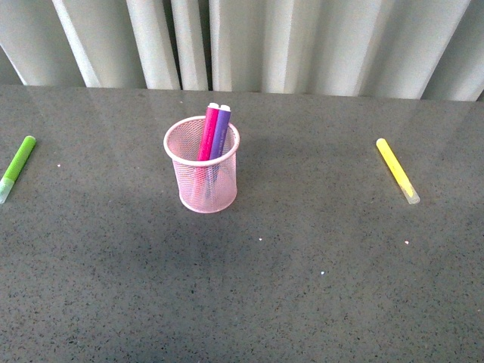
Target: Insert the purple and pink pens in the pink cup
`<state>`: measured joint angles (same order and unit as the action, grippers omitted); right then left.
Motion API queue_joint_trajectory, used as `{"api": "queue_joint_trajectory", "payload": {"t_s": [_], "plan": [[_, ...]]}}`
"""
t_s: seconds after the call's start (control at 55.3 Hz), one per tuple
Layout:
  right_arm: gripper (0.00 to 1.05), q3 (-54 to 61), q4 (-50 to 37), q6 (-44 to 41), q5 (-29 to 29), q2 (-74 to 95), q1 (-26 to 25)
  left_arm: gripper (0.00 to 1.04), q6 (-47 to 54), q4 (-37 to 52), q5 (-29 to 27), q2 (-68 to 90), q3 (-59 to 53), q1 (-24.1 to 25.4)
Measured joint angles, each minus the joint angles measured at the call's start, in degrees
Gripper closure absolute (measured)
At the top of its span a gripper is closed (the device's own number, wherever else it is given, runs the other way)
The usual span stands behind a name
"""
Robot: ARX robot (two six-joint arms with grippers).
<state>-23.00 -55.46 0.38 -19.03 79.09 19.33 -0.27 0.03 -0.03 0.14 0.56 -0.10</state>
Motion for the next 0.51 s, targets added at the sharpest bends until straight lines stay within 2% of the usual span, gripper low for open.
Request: {"api": "queue_joint_trajectory", "payload": {"t_s": [0.163,0.506], "plan": [[1.01,6.69,0.13,-0.42,4.13,-6.78,-3.82,0.07,0.00,0.00,0.00,0.00,0.00,0.00],[1.01,15.52,5.07,-0.37,10.21,-20.33,-10.21,0.07,0.00,0.00,0.00,0.00,0.00,0.00]]}}
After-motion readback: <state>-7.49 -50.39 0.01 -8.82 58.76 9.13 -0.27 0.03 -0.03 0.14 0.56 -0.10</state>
